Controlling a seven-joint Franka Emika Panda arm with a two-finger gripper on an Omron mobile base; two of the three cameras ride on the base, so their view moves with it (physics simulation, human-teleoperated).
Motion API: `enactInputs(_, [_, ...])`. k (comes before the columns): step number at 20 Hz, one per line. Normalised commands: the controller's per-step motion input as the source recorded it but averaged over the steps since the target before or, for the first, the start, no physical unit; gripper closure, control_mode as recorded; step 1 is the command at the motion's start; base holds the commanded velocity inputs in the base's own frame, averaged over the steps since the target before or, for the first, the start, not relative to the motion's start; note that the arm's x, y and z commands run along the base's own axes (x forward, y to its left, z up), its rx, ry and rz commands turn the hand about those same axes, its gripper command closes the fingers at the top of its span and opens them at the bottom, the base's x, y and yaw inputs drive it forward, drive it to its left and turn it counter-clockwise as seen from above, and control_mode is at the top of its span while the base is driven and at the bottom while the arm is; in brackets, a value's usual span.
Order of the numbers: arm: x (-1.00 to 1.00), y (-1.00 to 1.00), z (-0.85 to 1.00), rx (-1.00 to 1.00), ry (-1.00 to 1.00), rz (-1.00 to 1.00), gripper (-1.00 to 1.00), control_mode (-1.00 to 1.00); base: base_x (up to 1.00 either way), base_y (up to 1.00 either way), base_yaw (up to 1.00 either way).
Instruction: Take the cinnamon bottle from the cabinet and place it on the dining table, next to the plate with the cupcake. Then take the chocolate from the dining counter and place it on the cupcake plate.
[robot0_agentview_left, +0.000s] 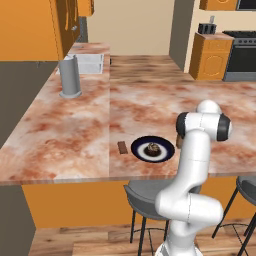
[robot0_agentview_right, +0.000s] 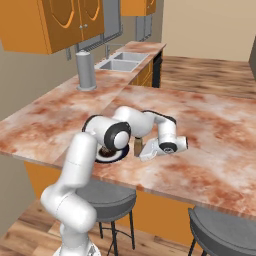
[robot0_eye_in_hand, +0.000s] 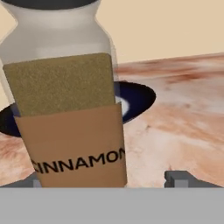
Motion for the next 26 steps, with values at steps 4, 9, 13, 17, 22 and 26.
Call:
enactInputs(4, [0.06,-0.17,-0.01,0.00,0.00,0.00,-1.00,-1.00,0.00,0.00,0.00])
enactInputs(9, [-0.03,-0.42,0.00,0.03,0.03,0.00,-1.00,-1.00,0.00,0.00,0.00])
enactInputs(13, [-0.24,-0.36,0.02,0.07,0.05,0.00,-1.00,-1.00,0.00,0.00,0.00])
enactInputs(17, [-0.45,-0.03,0.20,0.00,-0.10,-0.02,-1.00,-1.00,0.00,0.00,0.00])
enactInputs(22, [-0.49,0.05,0.25,-0.12,0.00,-0.09,-1.00,-1.00,0.00,0.00,0.00])
enactInputs(26, [-0.52,0.11,0.31,-0.24,0.04,-0.03,-1.00,-1.00,0.00,0.00,0.00])
